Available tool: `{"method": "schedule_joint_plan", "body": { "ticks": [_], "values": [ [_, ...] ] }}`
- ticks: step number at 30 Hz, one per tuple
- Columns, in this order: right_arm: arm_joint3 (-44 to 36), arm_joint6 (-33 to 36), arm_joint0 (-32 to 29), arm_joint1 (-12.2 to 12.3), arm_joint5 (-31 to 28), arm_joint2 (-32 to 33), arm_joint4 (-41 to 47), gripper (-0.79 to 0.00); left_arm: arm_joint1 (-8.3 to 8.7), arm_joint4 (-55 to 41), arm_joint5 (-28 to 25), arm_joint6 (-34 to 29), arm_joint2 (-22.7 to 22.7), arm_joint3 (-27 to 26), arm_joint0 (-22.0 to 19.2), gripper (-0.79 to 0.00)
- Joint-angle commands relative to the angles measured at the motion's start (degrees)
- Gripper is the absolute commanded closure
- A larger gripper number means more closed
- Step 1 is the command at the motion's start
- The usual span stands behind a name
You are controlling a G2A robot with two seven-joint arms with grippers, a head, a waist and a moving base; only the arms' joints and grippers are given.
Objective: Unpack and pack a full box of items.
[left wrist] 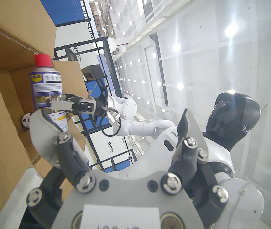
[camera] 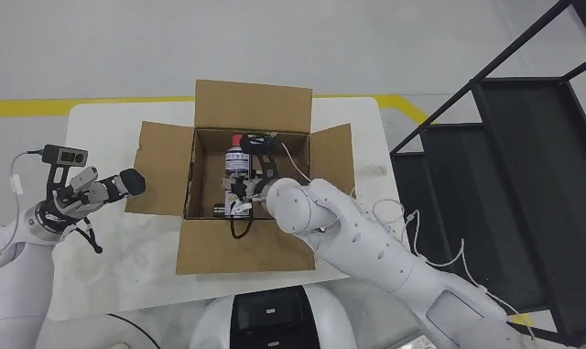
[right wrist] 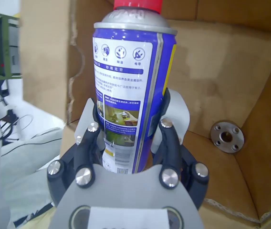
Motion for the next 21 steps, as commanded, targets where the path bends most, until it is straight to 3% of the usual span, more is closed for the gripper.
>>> {"method": "schedule_joint_plan", "body": {
  "ticks": [1, 6, 12, 21],
  "values": [
    [-3.87, 1.07, -3.23, 1.35, -6.66, 4.25, 0.38, 0.0, 0.0, 0.0, 0.0, 0.0, 0.0, 0.0, 0.0, -0.785],
    [-11.47, 2.53, -11.61, 3.93, -23.08, 15.82, 7.97, 0.0, 0.0, 0.0, 0.0, 0.0, 0.0, 0.0, 0.0, -0.785],
    [-14.86, 5.5, -20.69, 6.29, -41.16, 28.3, 15.98, 0.0, 0.0, 0.0, 0.0, 0.0, 0.0, 0.0, 0.0, -0.785],
    [-10.28, 9.13, -28.65, 8.26, -61.76, 40.99, 33.7, 0.0, 0.0, 0.0, 0.0, 0.0, 0.0, 0.0, 0.0, -0.785]
  ]
}}
